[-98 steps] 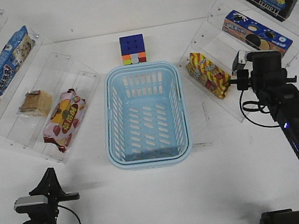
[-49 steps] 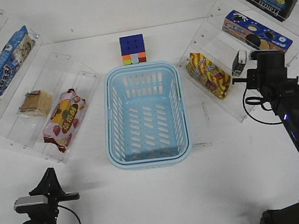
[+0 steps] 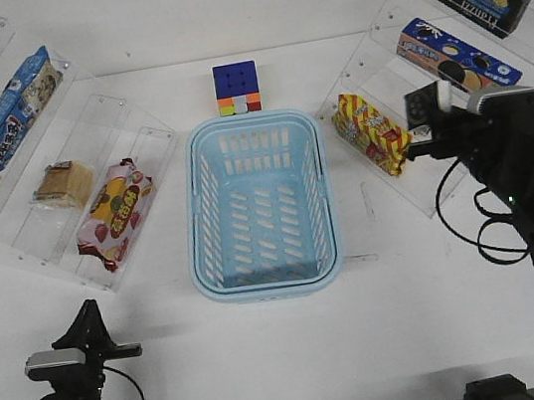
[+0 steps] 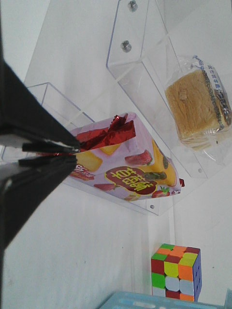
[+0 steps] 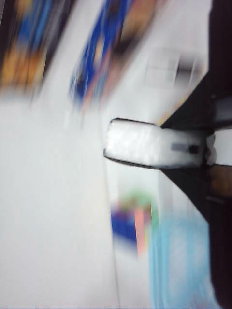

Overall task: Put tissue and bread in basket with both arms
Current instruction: 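Lift the black box off the shelf with the right gripper, then carry the black box over the blue basket and open the right gripper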

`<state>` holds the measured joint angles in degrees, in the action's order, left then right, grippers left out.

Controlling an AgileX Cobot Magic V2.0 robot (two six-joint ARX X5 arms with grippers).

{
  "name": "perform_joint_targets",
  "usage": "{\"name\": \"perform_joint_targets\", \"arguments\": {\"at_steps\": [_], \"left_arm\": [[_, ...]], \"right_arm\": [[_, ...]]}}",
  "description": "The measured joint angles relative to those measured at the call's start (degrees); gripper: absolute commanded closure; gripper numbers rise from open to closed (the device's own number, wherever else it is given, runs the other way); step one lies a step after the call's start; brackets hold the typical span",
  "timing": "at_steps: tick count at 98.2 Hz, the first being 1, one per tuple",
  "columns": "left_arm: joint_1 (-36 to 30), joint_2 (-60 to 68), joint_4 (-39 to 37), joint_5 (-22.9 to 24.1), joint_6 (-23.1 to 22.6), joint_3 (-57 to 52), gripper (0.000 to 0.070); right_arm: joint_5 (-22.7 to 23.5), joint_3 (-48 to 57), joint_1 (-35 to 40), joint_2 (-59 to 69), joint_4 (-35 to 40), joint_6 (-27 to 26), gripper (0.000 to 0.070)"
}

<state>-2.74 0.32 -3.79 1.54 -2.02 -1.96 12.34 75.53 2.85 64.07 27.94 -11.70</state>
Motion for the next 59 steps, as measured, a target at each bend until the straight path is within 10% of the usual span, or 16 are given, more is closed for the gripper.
{"name": "perform_joint_targets", "arguments": {"at_steps": [34, 49, 59], "left_arm": [[0.00, 0.00, 0.00, 0.00, -0.02, 0.00, 0.0699], [0.00, 0.00, 0.00, 0.00, 0.04, 0.00, 0.0699], [0.00, 0.00, 0.00, 0.00, 0.94, 0.00, 0.0699]], "right_arm": [[-0.04, -0.04, 23.69, 14.34, -3.23, 1.90, 0.0690], [-0.39, -0.04, 26.43, 21.20, -6.25, 3.48, 0.0374], [-0.57, -0.07, 26.43, 23.74, -7.50, 4.31, 0.0351]]}}
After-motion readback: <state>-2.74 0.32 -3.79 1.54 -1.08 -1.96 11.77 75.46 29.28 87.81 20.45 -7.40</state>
